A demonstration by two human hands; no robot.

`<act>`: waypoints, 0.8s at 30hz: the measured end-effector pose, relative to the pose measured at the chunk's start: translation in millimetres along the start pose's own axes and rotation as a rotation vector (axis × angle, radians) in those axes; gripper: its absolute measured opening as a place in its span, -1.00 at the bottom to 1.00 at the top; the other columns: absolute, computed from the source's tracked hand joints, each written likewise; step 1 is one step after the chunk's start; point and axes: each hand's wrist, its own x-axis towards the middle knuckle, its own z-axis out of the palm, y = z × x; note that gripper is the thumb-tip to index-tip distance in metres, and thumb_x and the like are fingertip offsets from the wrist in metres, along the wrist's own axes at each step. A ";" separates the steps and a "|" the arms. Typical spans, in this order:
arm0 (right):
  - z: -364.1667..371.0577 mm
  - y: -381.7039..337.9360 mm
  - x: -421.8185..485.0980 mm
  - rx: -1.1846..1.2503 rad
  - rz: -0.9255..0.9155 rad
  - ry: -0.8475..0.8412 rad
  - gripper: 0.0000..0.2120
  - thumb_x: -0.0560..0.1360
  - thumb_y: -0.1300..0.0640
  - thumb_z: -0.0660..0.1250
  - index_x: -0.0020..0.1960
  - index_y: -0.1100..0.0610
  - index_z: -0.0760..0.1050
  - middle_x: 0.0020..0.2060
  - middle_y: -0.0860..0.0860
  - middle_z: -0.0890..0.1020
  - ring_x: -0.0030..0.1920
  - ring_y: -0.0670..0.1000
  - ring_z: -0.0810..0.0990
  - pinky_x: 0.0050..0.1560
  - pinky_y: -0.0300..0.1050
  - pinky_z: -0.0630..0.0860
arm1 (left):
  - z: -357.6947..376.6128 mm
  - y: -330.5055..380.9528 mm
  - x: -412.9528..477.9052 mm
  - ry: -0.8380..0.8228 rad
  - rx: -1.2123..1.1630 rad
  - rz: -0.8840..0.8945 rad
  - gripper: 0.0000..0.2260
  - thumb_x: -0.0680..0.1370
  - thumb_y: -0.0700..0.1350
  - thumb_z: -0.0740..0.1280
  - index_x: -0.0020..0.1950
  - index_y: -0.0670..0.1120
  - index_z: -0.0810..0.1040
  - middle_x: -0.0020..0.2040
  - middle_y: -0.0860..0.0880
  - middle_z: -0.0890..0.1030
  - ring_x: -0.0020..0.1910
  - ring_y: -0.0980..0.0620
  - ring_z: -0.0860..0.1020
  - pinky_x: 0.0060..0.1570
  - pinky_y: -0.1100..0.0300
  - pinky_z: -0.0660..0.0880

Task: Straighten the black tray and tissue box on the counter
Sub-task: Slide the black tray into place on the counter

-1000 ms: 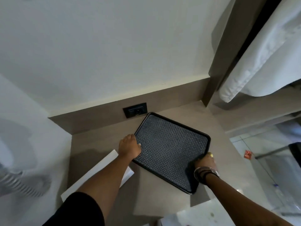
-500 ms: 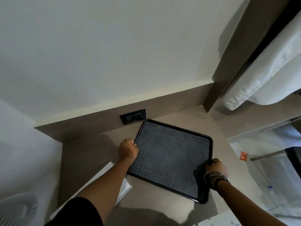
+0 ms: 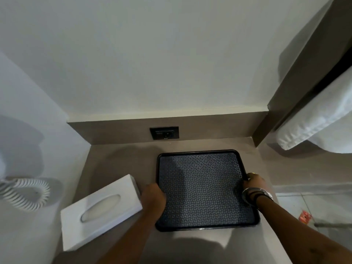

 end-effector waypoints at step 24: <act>41.2 48.0 -89.1 -0.243 -0.386 0.239 -0.42 0.52 -0.10 0.27 0.40 0.23 0.37 0.38 0.28 0.40 0.28 0.29 0.42 0.23 0.24 0.43 | 38.2 -18.7 -55.4 0.337 0.206 0.396 -0.54 0.54 -0.04 0.35 0.35 -0.28 0.46 0.37 -0.30 0.45 0.38 -0.31 0.42 0.38 -0.15 0.38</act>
